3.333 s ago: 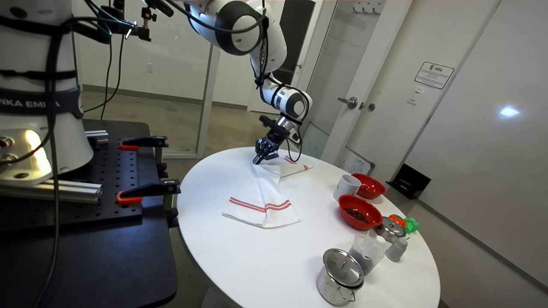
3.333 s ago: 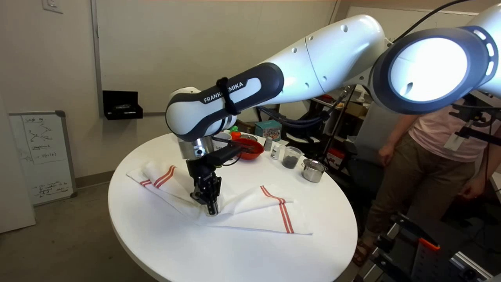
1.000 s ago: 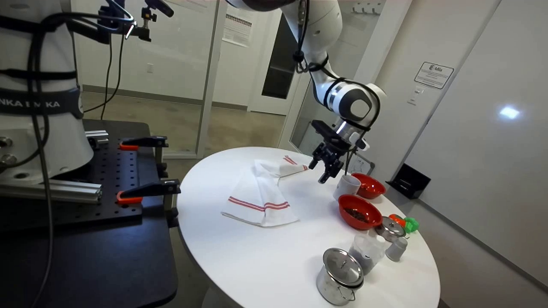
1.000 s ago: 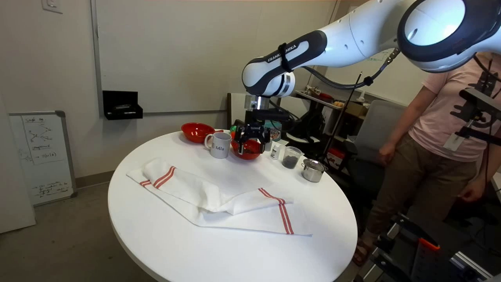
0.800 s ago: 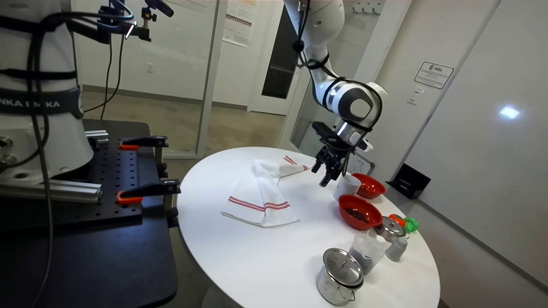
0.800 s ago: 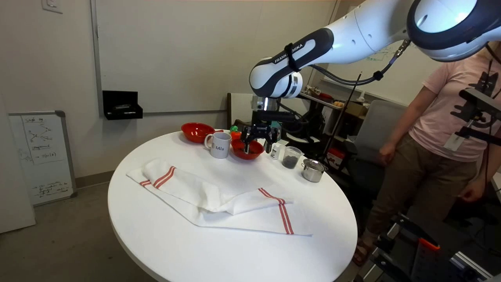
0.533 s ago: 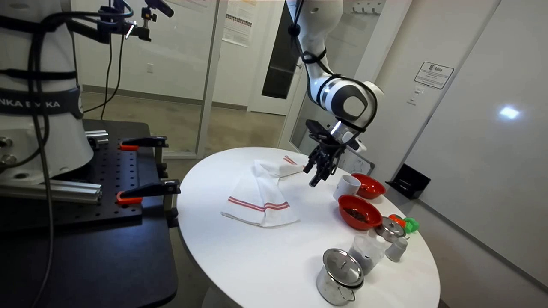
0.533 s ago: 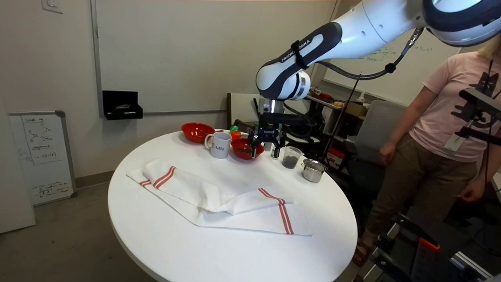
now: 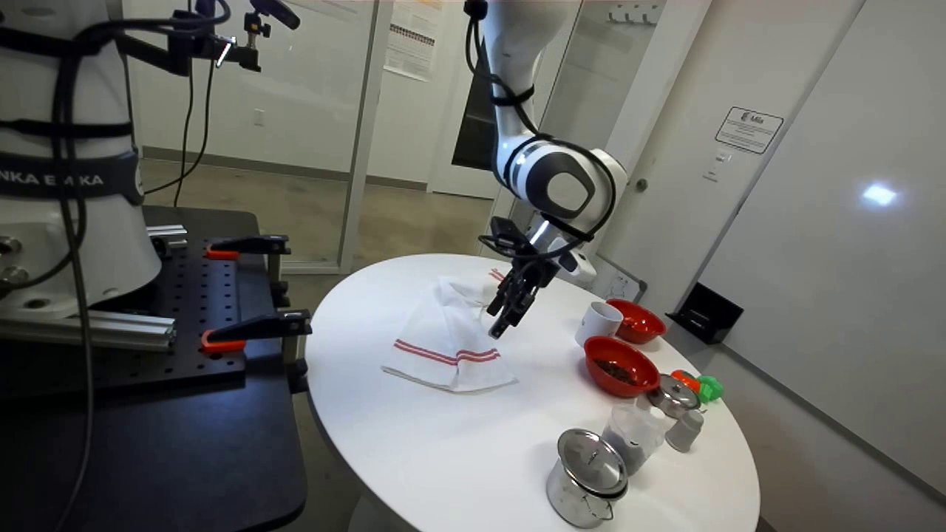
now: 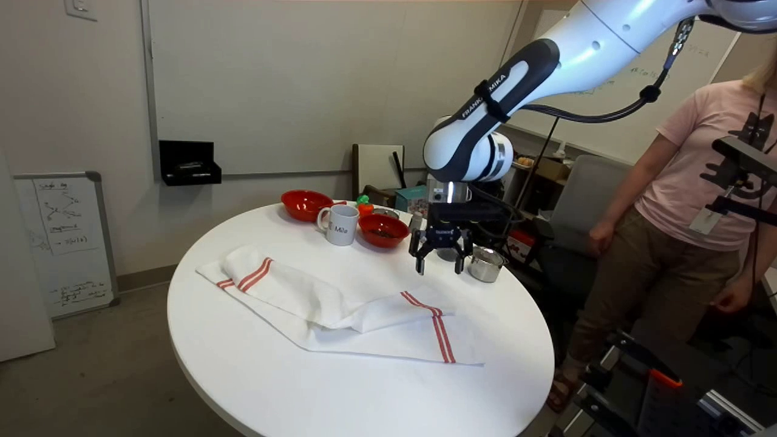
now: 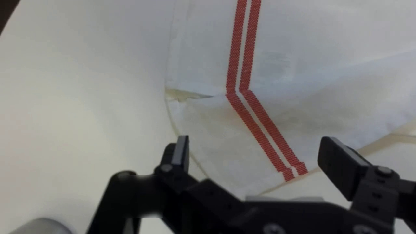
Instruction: Fold up the white towel on the table.
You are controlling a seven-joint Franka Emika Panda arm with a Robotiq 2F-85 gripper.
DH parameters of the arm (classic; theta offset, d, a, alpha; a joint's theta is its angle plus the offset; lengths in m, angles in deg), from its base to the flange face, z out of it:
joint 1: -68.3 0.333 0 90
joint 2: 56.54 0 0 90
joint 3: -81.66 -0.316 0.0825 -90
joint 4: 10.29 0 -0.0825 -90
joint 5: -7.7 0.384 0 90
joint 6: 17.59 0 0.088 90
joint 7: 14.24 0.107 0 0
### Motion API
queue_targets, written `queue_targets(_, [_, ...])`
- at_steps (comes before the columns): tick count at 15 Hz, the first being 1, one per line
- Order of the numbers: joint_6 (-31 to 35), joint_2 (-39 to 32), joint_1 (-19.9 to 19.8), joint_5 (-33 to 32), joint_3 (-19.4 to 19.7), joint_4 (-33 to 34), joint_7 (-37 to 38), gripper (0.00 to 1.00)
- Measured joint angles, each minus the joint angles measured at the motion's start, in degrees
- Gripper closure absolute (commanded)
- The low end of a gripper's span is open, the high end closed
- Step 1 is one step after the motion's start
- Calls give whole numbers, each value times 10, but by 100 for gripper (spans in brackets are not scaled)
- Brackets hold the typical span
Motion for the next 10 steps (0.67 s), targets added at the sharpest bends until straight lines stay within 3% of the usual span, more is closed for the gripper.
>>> queue_targets(4, [102,10,39,-12,43,-63,29,0])
queue_targets(10, [177,10,89,-32,68,-72,32,0])
